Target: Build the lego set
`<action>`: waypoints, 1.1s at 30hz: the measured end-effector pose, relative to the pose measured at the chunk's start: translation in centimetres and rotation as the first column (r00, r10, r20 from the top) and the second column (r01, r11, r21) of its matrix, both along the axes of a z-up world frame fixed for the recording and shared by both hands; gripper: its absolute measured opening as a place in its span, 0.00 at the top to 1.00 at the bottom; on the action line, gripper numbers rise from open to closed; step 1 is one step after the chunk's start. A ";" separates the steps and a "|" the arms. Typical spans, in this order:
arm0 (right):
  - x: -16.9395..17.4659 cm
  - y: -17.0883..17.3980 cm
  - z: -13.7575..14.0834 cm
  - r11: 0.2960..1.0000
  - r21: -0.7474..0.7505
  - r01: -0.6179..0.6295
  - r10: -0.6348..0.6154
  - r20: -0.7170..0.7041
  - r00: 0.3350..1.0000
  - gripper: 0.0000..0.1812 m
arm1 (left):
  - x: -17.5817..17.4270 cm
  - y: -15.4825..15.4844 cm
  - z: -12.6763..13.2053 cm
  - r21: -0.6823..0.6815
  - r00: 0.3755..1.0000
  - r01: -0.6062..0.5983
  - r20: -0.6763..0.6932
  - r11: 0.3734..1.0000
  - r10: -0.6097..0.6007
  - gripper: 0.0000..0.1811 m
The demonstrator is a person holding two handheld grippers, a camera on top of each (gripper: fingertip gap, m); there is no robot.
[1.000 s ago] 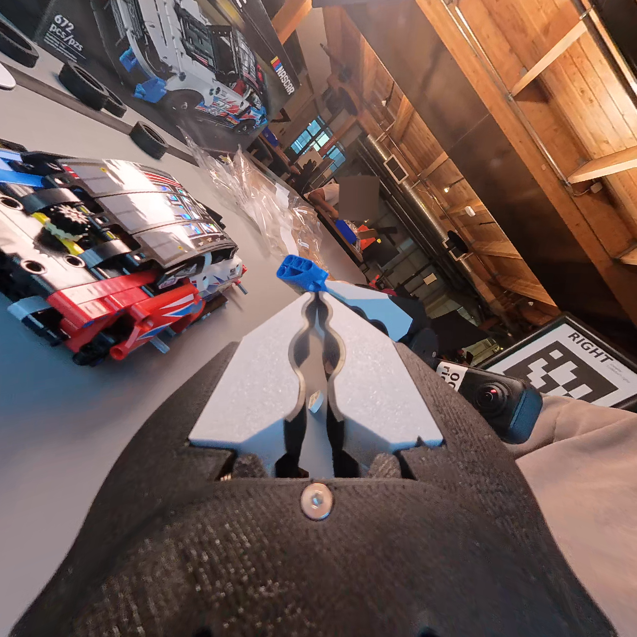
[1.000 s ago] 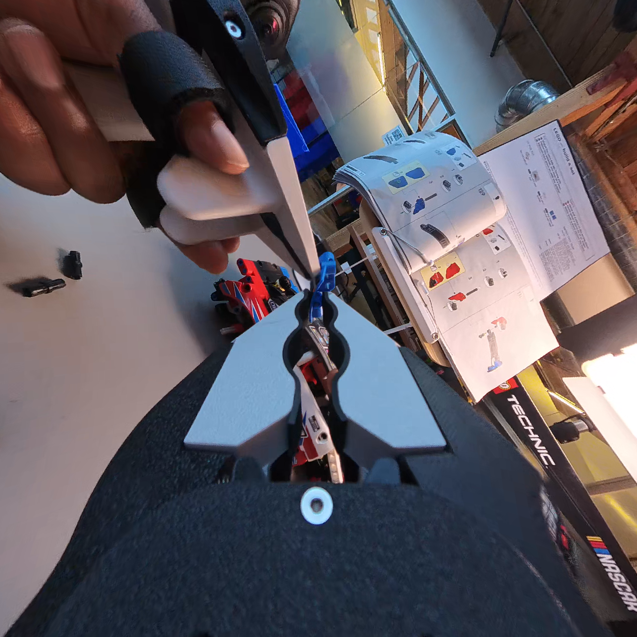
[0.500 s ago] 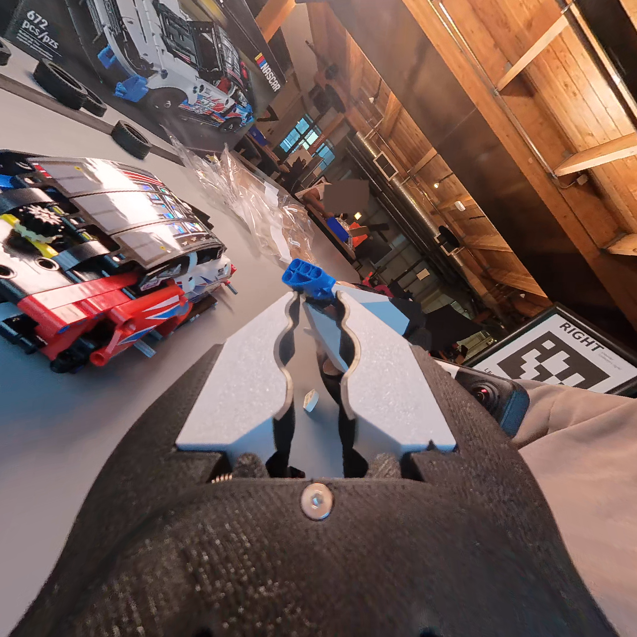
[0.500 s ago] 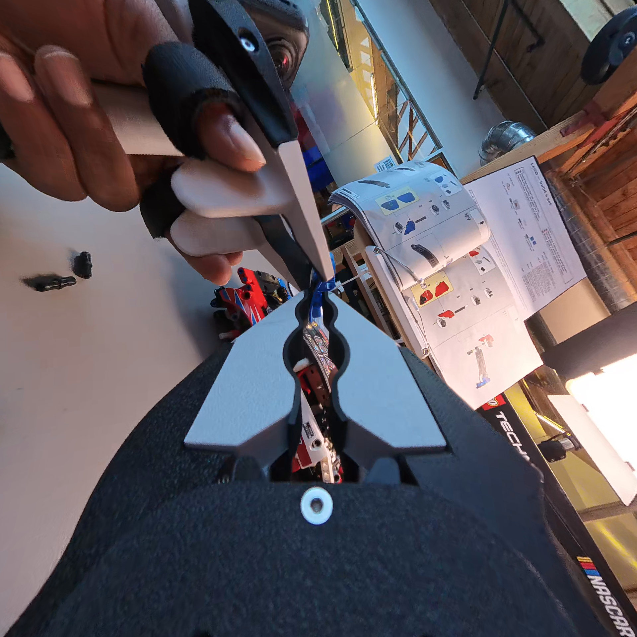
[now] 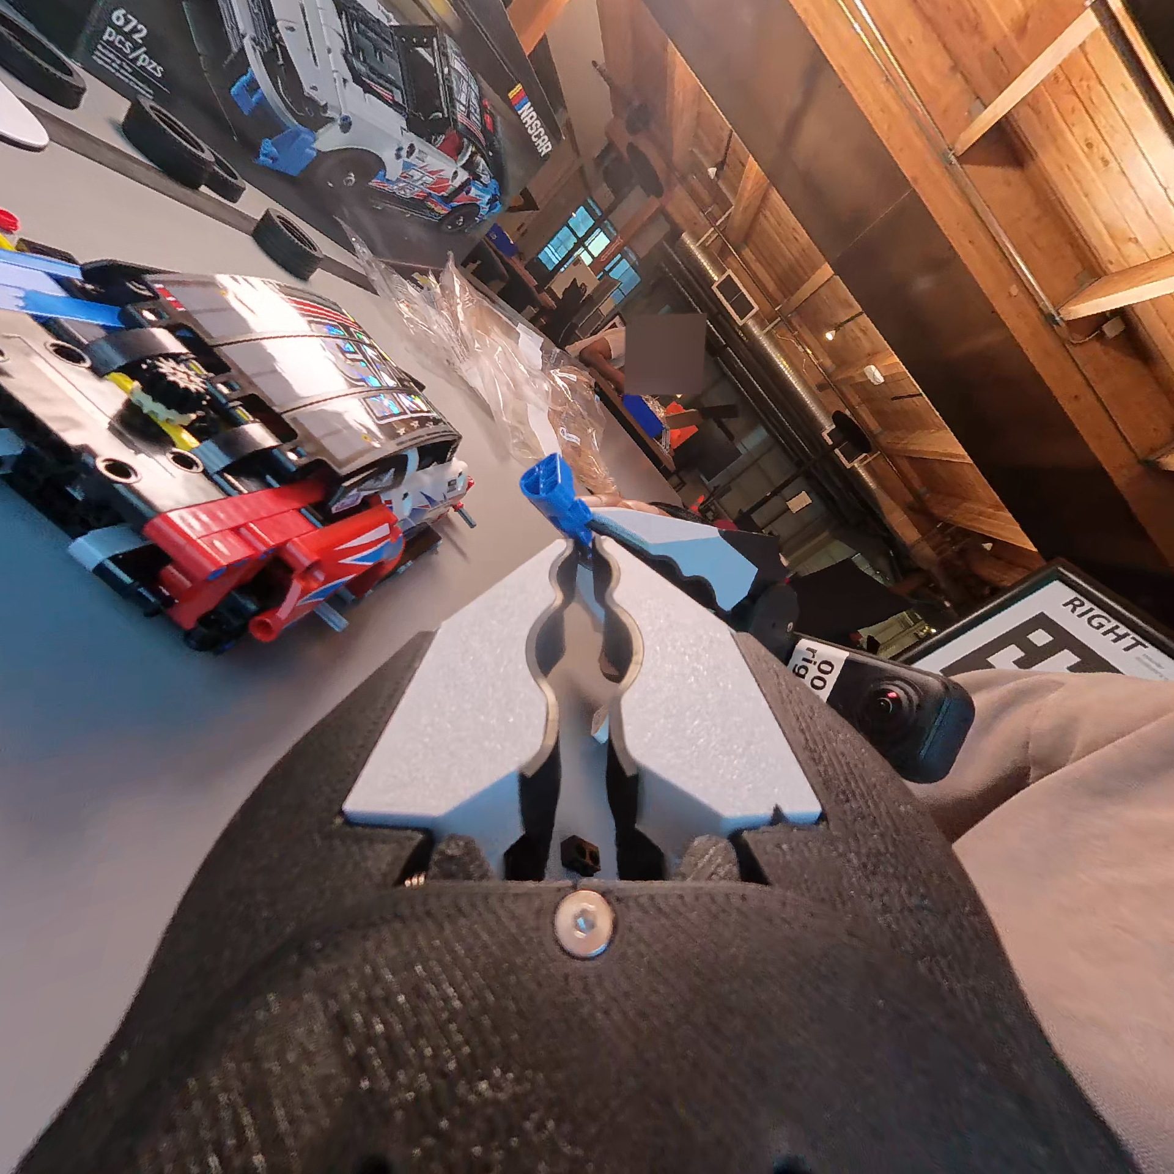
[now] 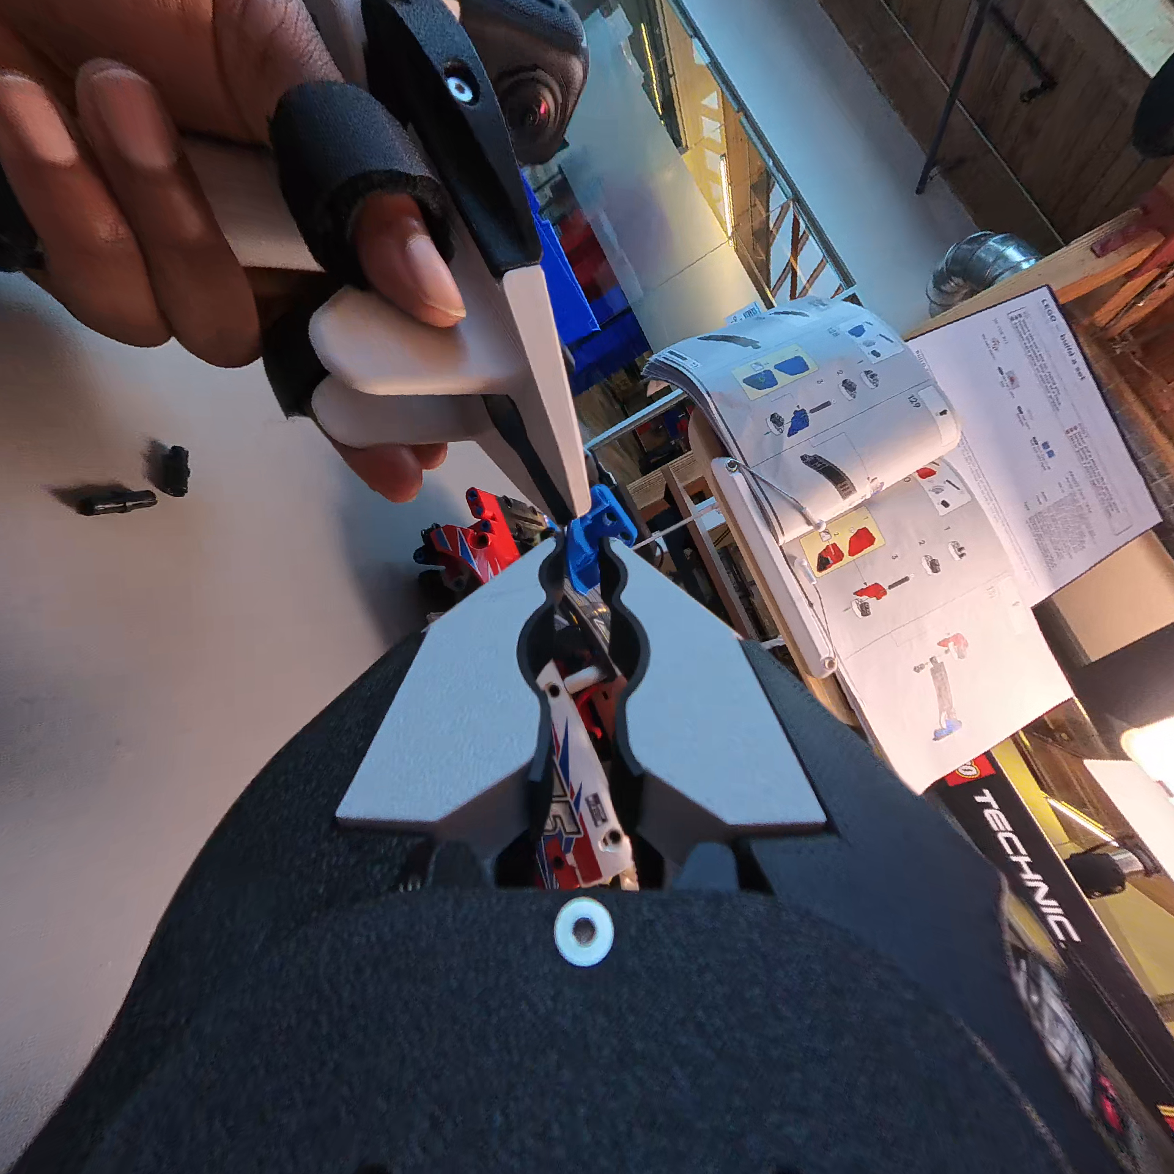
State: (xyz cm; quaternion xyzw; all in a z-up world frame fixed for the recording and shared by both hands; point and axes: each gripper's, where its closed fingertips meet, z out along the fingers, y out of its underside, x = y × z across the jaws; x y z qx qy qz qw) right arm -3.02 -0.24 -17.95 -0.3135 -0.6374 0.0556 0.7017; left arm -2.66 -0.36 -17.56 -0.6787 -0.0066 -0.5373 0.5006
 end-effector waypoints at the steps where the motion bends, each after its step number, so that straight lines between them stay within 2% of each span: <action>1: 0.0 -0.1 0.0 1.000 -0.011 -0.010 0.010 -0.001 1.000 0.96 | -0.1 0.0 0.0 0.005 1.000 -0.006 -0.009 1.000 0.006 1.00; 3: -0.1 -0.6 0.0 0.999 -0.022 -0.042 0.042 -0.011 0.999 1.00 | -0.3 0.2 0.1 0.011 1.000 -0.025 -0.016 1.000 0.025 1.00; 7: 0.0 -0.5 -0.1 0.997 -0.056 -0.051 0.050 -0.019 0.999 1.00 | -0.1 0.2 0.0 0.012 0.999 -0.014 -0.028 1.000 0.015 1.00; 13: 0.4 -0.6 0.1 0.988 -0.133 -0.076 0.071 -0.039 0.997 1.00 | 0.2 0.2 0.0 0.005 0.999 0.013 0.037 1.000 -0.013 1.00; 17: 0.7 -1.2 1.0 0.980 -0.165 -0.108 0.096 -0.081 0.992 1.00 | -0.3 0.1 0.1 0.017 0.999 0.014 0.035 1.000 -0.015 1.00; 20: 0.9 -1.6 1.4 0.978 -0.165 -0.129 0.114 -0.099 0.989 1.00 | -0.8 0.0 1.1 0.059 0.997 0.020 0.075 0.998 -0.024 0.89; 23: 1.1 -1.9 1.7 0.982 -0.131 -0.136 0.122 -0.108 0.987 1.00 | -0.6 -0.4 1.9 0.093 0.991 0.061 0.112 0.994 -0.071 0.80; 27: 1.2 -2.4 1.8 0.990 -0.049 -0.134 0.129 -0.095 0.987 1.00 | 0.4 -0.9 2.1 0.102 0.985 0.111 0.124 0.989 -0.123 0.78; 30: 1.1 -3.2 1.8 0.989 0.036 -0.142 0.144 -0.070 0.987 1.00 | 1.2 -1.0 1.5 0.072 0.986 0.129 0.093 0.989 -0.136 0.81; 32: 1.0 -3.6 1.6 0.984 0.098 -0.146 0.150 -0.041 0.988 1.00 | 1.3 -1.0 1.3 0.046 0.980 0.144 0.136 0.989 -0.148 0.89; 33: 0.9 -3.7 1.4 0.983 0.119 -0.142 0.147 -0.028 0.989 1.00 | 1.3 -1.1 1.2 0.032 0.976 0.151 0.151 0.988 -0.154 0.89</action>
